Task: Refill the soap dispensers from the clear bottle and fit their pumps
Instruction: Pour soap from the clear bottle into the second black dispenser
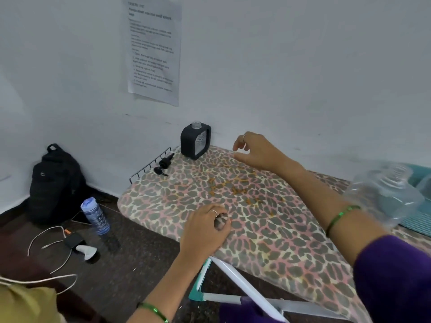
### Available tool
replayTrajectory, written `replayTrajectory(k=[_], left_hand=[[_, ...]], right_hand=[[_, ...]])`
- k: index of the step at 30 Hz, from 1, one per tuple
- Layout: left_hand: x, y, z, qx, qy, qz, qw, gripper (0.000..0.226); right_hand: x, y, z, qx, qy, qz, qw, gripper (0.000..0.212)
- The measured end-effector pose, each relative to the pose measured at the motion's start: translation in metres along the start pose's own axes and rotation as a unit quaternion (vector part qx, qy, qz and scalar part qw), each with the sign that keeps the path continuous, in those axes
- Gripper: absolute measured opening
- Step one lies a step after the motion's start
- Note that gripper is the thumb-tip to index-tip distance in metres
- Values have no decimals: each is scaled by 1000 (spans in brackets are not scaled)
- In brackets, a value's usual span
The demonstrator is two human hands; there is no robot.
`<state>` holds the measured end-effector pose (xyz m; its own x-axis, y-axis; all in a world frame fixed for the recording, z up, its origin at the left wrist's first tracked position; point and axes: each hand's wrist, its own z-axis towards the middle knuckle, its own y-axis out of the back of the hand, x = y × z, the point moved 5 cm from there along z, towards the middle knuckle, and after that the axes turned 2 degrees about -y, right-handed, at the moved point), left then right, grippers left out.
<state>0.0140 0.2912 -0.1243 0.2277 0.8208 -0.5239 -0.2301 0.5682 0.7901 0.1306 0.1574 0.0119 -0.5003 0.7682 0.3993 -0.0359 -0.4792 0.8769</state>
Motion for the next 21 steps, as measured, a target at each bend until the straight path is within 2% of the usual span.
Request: replayTrajectory(k=[4, 9, 17, 21], left_hand=[[4, -3, 0, -16, 0, 11, 1000, 35], [4, -3, -2, -46, -10, 14, 999, 32], [6, -8, -3, -63, -30, 21, 997, 39], [7, -9, -3, -76, -41, 28, 996, 36]], right_hand=[[-25, -33, 47, 39, -42, 3, 998, 28], [-39, -59, 95, 63, -55, -2, 997, 58], [-17, -70, 164, 110, -31, -11, 993, 98], [-9, -78, 186, 146, -29, -25, 989, 103]])
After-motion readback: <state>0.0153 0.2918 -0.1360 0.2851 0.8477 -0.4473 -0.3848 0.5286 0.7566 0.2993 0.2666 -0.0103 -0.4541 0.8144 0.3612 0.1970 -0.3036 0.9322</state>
